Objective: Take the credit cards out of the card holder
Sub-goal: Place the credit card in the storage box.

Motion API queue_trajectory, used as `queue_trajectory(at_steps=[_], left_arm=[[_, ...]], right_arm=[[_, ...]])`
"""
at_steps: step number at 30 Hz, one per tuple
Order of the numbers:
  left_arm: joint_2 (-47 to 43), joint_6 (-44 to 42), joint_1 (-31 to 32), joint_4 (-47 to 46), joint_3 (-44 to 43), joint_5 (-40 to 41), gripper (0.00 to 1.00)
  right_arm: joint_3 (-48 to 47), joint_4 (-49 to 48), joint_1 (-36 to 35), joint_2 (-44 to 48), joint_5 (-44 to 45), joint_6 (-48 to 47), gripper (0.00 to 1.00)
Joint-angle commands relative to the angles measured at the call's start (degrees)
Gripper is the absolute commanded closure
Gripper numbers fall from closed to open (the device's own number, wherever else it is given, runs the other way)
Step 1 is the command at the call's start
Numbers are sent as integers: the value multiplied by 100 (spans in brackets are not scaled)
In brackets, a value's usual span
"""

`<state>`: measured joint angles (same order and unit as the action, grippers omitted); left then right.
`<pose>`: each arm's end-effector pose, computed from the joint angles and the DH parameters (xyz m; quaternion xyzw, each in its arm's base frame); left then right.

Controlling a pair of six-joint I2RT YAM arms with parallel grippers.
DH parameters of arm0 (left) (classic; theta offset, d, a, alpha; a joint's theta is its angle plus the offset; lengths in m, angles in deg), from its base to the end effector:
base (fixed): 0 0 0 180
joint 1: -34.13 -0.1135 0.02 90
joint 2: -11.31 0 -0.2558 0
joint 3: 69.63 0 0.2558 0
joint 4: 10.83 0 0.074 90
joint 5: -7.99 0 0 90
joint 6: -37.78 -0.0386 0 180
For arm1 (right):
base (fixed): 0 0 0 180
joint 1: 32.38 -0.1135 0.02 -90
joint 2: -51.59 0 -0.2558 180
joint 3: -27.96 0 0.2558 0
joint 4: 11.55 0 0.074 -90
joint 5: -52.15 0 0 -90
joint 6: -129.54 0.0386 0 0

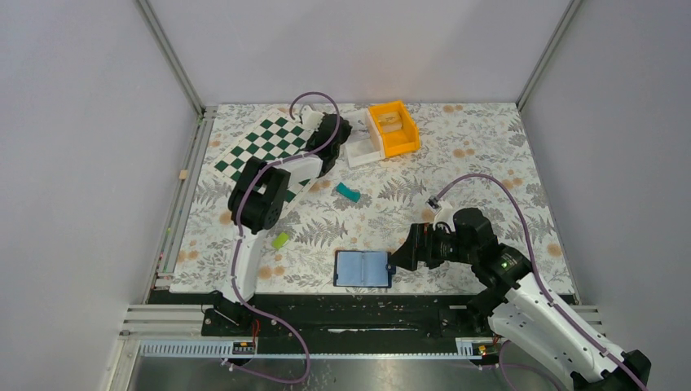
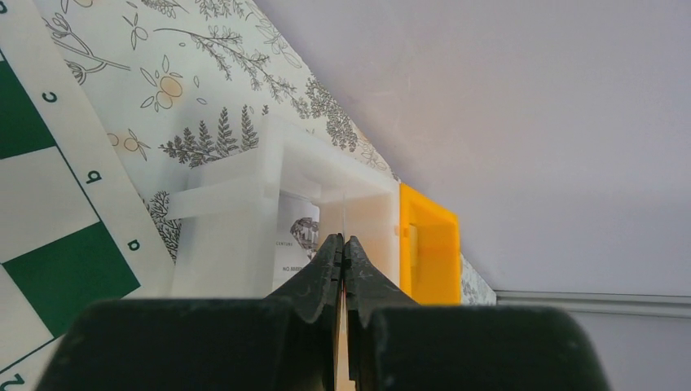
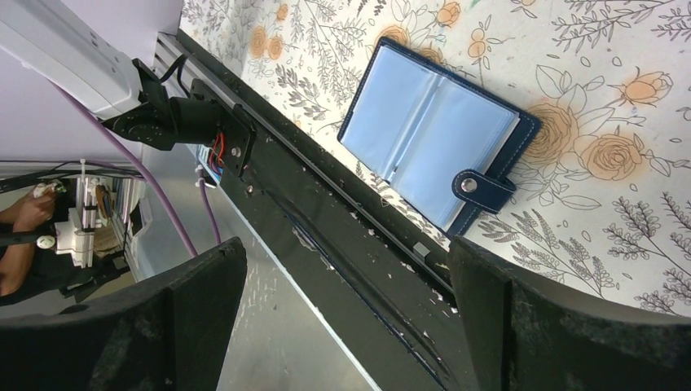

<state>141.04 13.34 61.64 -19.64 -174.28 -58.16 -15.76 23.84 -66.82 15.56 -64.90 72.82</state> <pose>0.4685 -0.2264 0.1712 -0.3724 0.6996 -0.3123 0.5238 0.1242 0.1064 0.2478 -0.1294 0.8308 0.4464 0.3061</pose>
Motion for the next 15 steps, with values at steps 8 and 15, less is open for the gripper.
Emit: queue_trajectory(at_steps=[8, 15], left_arm=[[383, -28, 40, -92, -496, 158, 100], [616, -100, 57, 4, -793, 36, 96]], right_arm=[[-342, 261, 25, 35, 213, -252, 1], [-399, 264, 26, -26, 223, -271, 1]])
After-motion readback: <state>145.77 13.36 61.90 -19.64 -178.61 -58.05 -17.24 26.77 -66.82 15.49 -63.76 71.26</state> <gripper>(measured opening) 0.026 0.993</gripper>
